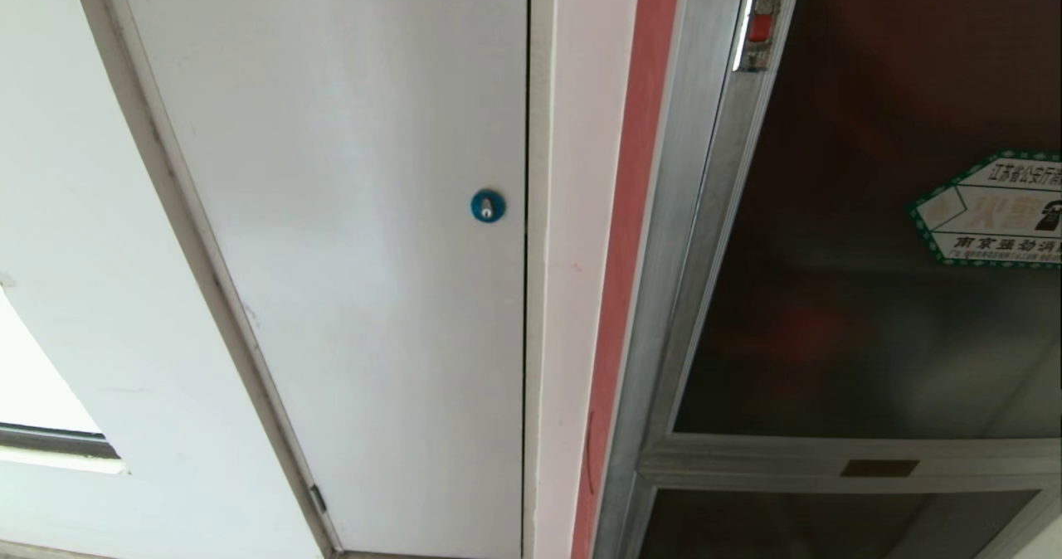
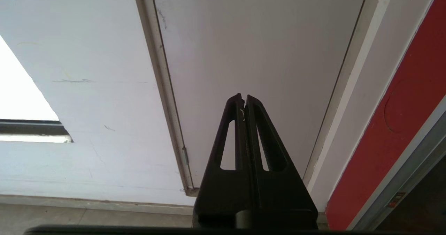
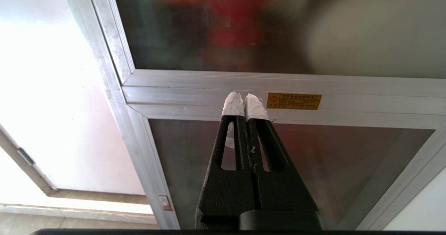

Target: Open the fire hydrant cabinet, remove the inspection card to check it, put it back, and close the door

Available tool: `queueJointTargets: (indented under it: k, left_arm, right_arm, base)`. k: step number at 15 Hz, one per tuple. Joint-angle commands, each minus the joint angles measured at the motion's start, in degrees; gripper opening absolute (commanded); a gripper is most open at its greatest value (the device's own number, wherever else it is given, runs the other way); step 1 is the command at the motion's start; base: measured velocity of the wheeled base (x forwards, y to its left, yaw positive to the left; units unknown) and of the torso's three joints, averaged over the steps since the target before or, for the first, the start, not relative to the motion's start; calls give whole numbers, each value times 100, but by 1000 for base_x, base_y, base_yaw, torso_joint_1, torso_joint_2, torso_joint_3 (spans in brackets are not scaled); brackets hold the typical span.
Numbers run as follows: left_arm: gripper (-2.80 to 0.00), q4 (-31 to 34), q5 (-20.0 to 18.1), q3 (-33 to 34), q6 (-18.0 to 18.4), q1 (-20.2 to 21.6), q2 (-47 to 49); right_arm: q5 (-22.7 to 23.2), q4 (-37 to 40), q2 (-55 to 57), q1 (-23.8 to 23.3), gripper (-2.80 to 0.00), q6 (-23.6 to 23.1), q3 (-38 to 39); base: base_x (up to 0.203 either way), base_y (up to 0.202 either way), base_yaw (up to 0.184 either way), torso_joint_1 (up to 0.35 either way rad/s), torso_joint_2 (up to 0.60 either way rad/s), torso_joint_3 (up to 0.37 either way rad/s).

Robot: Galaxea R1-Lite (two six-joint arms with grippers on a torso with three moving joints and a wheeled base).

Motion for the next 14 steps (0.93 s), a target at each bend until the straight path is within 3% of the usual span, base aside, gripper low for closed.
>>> queueJointTargets:
  k: [1, 14]
  left_arm:
    - [-280, -4, -1, 70, -2, 1, 1]
    - [-280, -4, -1, 70, -2, 1, 1]
  right_arm:
    - [0, -2, 9, 0, -280, -2, 18]
    - [-18, -2, 9, 0, -280, 183, 9]
  base:
    - [0, 0, 0, 0, 0, 0]
    - [0, 0, 0, 0, 0, 0]
